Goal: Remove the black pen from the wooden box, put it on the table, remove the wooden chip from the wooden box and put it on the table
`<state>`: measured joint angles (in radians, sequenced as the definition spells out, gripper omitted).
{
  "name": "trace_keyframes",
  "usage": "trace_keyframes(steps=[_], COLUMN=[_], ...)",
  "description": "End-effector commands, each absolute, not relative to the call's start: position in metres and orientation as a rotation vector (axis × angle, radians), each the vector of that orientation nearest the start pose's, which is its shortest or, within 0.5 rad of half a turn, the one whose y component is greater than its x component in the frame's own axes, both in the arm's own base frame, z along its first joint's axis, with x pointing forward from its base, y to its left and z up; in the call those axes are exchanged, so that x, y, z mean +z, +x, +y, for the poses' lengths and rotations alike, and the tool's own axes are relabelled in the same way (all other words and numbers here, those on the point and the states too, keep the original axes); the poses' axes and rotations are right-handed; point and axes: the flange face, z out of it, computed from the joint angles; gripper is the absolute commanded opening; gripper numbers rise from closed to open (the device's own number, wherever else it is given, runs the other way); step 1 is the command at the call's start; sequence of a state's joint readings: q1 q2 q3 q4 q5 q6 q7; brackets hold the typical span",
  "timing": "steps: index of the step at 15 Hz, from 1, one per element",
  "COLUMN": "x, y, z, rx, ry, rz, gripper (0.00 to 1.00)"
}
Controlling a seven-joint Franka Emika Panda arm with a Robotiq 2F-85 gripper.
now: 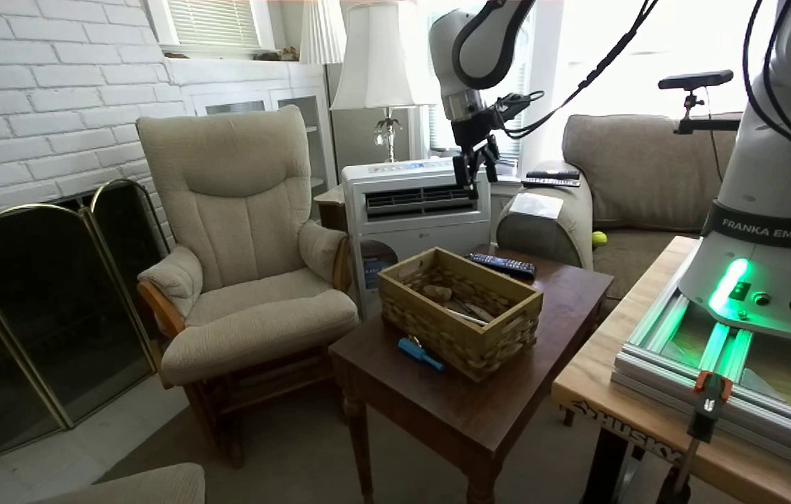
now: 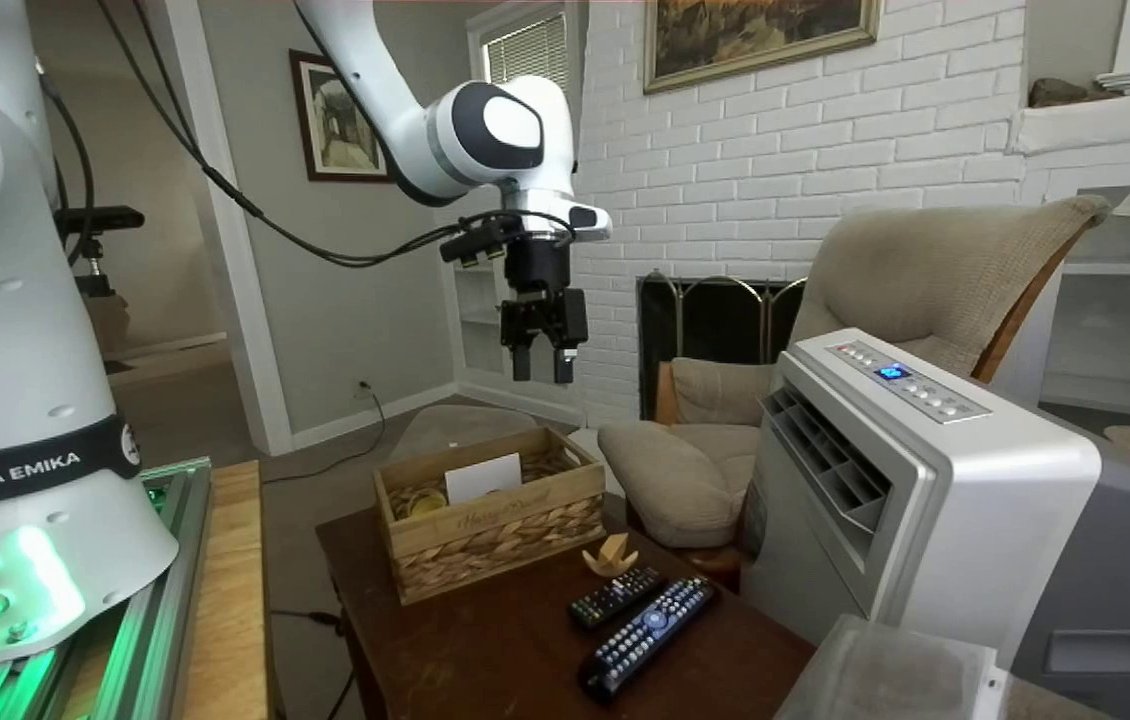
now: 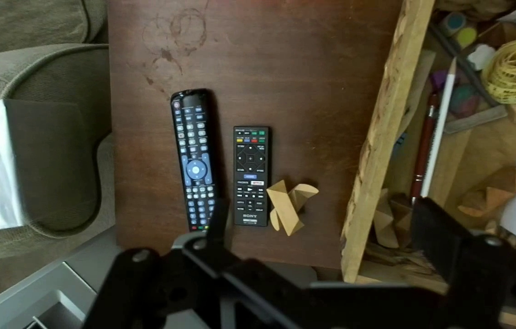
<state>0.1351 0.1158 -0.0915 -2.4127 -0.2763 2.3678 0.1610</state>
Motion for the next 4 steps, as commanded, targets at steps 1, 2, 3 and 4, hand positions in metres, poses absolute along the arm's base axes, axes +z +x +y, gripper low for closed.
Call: trace_keyframes(steps=[1, 2, 3, 4], x=[0.266, 0.258, 0.26, 0.261], y=[0.457, 0.47, 0.468, 0.467], z=[0.027, 0.027, 0.03, 0.031], rx=[0.181, 0.222, 0.215, 0.21], ry=[-3.227, -3.283, -3.265, -3.258], rz=[-0.176, -0.166, -0.17, -0.168], gripper=[1.0, 1.0, 1.0, 1.0])
